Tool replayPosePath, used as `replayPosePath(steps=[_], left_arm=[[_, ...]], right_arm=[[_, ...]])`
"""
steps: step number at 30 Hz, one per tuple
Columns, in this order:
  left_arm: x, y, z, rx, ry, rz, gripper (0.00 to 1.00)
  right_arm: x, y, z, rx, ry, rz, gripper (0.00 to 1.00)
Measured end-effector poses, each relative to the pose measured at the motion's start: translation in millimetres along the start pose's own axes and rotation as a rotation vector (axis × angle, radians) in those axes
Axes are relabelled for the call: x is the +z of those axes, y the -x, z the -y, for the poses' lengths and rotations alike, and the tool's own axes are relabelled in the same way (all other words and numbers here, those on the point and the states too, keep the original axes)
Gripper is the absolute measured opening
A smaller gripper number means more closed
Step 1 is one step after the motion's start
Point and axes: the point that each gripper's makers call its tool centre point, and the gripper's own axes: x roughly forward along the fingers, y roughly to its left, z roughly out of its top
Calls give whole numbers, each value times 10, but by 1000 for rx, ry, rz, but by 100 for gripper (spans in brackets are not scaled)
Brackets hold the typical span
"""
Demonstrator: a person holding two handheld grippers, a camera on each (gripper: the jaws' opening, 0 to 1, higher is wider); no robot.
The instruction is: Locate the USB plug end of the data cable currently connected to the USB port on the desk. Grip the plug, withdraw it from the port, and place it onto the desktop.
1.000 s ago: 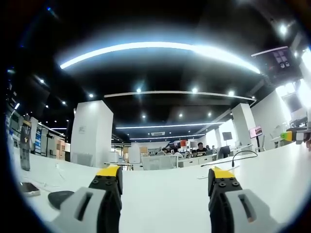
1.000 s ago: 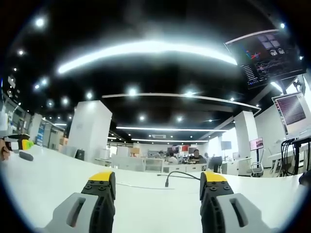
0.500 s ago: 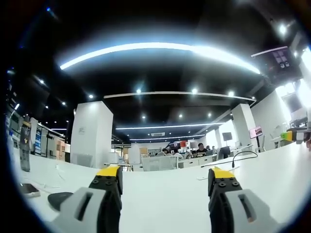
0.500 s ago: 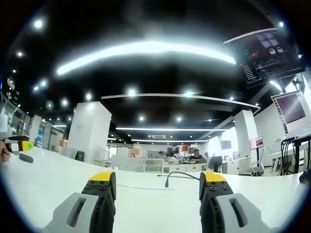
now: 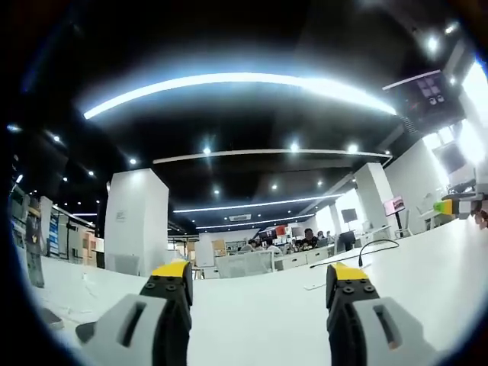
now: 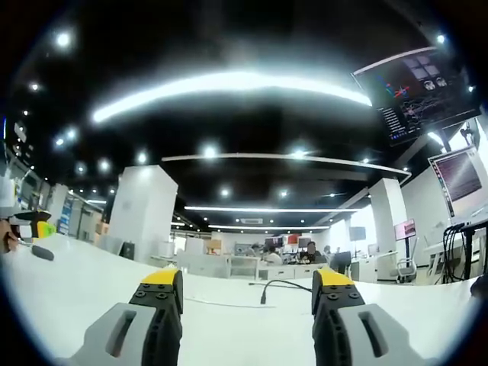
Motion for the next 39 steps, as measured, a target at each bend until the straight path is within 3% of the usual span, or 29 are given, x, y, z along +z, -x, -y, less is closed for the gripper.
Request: replayPosePath(steps=[5,13,17,27,39], left_arm=[[155,-81,53,-54,46,25,71],[325,-205,257,-169,54,38,71],[479,-296,348,-238,61,49,71],[840,-479,531,-339,25,90,70],[1080,-785,793,-424,-37,118,70]], right_arm=[[59,-34,55,12,-1,4,68],[194,-118,54,35,44,15,66],[396,-157,-1,28,202,68,63],[721,-265,-168,130,119,117,62],[918,-580,-147,192,70,98,62]])
